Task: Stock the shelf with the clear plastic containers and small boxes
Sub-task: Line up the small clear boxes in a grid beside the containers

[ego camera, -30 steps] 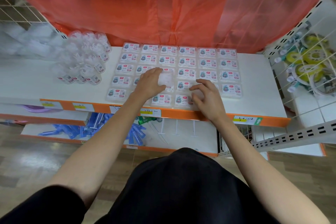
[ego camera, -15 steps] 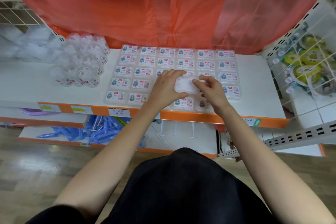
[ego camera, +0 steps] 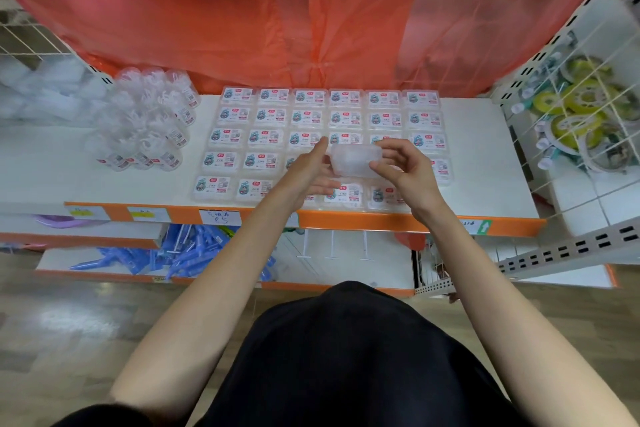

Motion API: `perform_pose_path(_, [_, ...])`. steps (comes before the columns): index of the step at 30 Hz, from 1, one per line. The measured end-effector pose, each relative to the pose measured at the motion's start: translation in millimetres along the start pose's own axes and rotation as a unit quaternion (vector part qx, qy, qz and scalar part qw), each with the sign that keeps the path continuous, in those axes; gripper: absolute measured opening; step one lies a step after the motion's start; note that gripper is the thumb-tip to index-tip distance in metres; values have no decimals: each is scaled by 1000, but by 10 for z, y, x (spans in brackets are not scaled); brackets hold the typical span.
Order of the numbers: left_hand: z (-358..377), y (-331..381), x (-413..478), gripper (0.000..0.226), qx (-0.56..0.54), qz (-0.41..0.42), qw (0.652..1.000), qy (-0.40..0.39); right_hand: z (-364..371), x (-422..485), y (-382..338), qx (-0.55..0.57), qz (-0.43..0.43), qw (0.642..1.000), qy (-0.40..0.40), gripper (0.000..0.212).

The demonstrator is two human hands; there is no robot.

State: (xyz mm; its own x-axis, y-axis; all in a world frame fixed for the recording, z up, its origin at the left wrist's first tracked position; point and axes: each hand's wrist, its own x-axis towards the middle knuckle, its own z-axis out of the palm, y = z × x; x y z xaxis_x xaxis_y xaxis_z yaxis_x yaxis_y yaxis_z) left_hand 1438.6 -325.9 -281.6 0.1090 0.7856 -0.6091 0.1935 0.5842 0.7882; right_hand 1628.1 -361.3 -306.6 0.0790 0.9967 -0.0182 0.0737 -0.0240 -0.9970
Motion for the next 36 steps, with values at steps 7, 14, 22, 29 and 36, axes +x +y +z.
perform_pose_path(7, [0,-17,29,18,-191,-13,981,-40,-20,-10,66,-56,-38,998,-9,37])
perform_pose_path(14, [-31,-93,16,41,-175,90,980,-38,-16,16,51,26,70,997,26,30])
perform_pose_path(22, [-46,-108,32,46,-111,117,985,-54,71,139,-28,53,189,980,26,24])
perform_pose_path(29, [3,-117,82,52,-118,72,990,7,182,145,23,114,222,966,60,27])
perform_pose_path(36, [139,-158,123,46,-93,42,995,12,221,71,94,112,234,966,18,52])
